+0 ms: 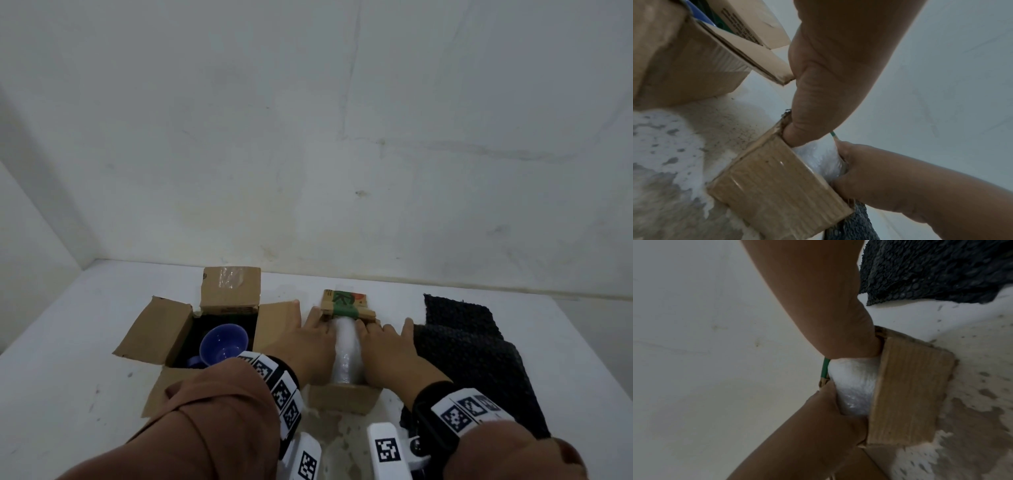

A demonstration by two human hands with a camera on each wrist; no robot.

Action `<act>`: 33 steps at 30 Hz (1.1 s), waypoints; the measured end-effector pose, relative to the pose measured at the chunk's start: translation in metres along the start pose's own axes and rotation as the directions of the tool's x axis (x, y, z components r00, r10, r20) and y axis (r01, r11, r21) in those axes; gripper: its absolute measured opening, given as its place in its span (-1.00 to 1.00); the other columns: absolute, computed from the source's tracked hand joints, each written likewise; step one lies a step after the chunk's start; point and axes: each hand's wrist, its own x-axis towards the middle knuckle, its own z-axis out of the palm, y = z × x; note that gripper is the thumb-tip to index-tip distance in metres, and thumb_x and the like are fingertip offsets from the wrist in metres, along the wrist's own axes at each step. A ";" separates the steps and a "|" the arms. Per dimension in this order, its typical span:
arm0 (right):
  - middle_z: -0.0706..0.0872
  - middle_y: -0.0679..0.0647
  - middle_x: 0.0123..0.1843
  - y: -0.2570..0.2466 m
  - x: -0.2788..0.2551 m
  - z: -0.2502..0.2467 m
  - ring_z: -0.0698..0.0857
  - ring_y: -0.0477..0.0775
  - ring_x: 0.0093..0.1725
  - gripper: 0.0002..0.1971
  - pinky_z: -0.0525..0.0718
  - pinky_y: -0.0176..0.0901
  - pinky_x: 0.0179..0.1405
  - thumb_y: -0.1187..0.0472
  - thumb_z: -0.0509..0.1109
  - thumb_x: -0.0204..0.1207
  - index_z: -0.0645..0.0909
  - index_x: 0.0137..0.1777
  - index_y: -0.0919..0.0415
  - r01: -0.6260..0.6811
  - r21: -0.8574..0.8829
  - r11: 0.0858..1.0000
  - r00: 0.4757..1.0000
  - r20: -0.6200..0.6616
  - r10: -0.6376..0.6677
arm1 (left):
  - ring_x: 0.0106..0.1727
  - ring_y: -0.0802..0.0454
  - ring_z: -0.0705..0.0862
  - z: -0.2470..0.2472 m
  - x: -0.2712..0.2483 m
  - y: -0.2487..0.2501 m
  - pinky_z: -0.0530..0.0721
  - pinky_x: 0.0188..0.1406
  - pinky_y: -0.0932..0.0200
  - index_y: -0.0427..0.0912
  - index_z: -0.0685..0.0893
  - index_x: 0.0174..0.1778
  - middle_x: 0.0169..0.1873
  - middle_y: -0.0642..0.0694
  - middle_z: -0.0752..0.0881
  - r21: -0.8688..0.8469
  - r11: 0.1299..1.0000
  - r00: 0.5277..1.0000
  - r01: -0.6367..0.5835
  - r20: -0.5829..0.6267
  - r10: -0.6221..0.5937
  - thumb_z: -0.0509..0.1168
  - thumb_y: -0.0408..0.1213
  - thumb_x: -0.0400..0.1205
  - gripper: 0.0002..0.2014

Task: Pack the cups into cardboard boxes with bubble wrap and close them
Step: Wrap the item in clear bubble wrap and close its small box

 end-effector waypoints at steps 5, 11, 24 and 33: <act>0.20 0.14 0.63 0.007 0.000 -0.009 0.15 0.32 0.58 -0.02 -0.22 0.56 0.49 -0.07 0.35 0.39 -0.24 0.64 0.01 0.049 0.042 0.998 0.995 0.088 -0.052 | 0.70 -0.19 -0.23 -0.006 0.002 -0.009 -0.44 0.47 -0.52 -0.08 -0.18 0.68 0.69 -0.13 0.10 -0.215 0.976 0.999 0.017 0.050 -0.006 0.24 -0.04 0.51 -0.08; 0.23 0.16 0.59 0.007 0.001 -0.018 0.16 0.34 0.57 0.06 -0.22 0.56 0.49 -0.35 0.34 0.29 -0.19 0.64 -0.02 0.108 0.068 0.992 0.986 0.117 -0.115 | 0.68 -0.23 -0.14 -0.019 -0.001 -0.004 -0.27 0.52 -0.43 0.03 -0.21 0.67 0.64 -0.11 0.24 -0.205 0.979 0.998 -0.002 0.068 0.016 0.28 0.18 0.53 -0.04; 0.64 0.05 0.20 0.030 0.014 -0.018 0.59 0.16 0.22 -0.53 0.52 0.12 0.34 -0.10 0.41 0.39 0.59 0.29 0.01 -0.001 0.638 0.770 0.999 -0.028 0.025 | 0.68 -0.17 0.02 0.002 -0.010 -0.006 -0.16 0.62 -0.32 -0.07 -0.03 0.67 0.65 -0.13 0.13 -0.311 0.950 0.989 0.001 -0.141 -0.048 0.30 0.02 0.55 -0.14; 0.56 0.19 0.32 0.029 0.037 -0.013 0.59 0.13 0.10 -0.58 0.56 -0.16 -0.18 0.28 0.30 0.53 0.47 0.40 0.14 -0.141 0.969 0.204 0.963 0.087 0.254 | 0.70 -0.05 -0.03 -0.004 -0.036 0.036 0.09 0.62 0.10 -0.09 0.01 0.68 0.70 -0.03 -0.12 -0.853 0.518 0.921 0.067 -0.147 -0.361 0.17 -0.35 0.64 -0.29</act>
